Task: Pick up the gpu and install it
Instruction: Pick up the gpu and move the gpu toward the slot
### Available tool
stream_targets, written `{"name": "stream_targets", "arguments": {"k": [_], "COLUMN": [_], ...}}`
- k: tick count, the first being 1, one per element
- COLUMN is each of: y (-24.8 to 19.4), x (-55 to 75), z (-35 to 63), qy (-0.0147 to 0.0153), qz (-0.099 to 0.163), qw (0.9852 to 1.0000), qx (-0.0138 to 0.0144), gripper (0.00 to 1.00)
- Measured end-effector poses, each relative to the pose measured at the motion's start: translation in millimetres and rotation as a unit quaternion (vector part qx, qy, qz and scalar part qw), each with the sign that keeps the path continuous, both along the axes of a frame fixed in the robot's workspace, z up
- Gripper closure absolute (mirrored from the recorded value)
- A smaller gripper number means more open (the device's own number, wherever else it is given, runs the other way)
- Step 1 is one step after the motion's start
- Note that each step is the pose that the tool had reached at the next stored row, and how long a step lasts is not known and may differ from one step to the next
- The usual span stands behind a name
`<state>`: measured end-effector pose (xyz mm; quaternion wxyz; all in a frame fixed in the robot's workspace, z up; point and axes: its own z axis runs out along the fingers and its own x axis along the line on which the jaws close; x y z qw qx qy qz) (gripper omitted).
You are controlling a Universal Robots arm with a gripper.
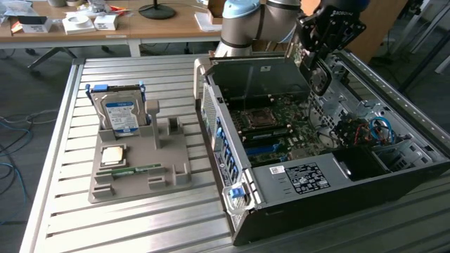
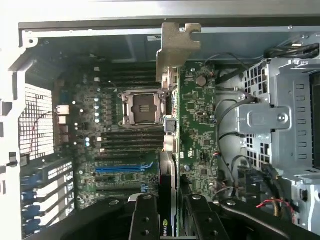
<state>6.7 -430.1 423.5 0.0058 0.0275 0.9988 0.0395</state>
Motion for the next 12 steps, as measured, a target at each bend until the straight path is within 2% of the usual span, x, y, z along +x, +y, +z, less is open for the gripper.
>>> {"name": "stream_targets", "arguments": {"k": [4,12], "y": [0.0,0.0], "x": [7.0,9.4], "z": [-0.1,-0.1], "qy": [0.0,0.0], "qz": [0.006,0.016], "qw": [1.0,0.9999], "qx": [0.0003,0.0004], "gripper": [0.74,0.74]}}
